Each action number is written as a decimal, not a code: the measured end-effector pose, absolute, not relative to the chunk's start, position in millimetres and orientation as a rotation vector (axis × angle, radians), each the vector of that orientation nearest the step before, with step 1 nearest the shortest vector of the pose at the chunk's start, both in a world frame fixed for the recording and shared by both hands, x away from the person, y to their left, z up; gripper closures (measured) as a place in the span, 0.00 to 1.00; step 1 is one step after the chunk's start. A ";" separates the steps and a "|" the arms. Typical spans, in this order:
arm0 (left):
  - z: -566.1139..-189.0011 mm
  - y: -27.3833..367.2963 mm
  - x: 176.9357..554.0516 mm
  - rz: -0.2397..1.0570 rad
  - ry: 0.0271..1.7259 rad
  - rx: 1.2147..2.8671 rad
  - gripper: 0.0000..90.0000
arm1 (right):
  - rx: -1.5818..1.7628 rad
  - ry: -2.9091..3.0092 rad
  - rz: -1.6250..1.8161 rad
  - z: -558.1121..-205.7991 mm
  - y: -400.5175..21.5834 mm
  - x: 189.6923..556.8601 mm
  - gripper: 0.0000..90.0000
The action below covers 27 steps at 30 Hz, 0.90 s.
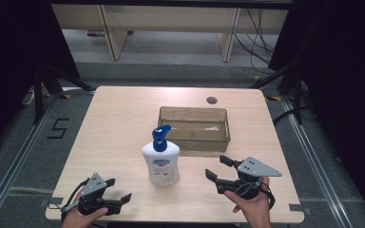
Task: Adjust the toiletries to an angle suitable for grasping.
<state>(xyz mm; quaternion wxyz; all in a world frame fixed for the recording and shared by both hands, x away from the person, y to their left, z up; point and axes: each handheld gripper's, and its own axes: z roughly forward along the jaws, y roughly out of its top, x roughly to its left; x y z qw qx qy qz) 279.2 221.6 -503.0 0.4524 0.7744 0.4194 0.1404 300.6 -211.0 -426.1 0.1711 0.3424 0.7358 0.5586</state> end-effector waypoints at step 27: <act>-502.9 222.9 283.4 0.333 1.054 1.891 0.16 | 0.819 2.147 1.690 -387.2 -174.7 317.0 0.40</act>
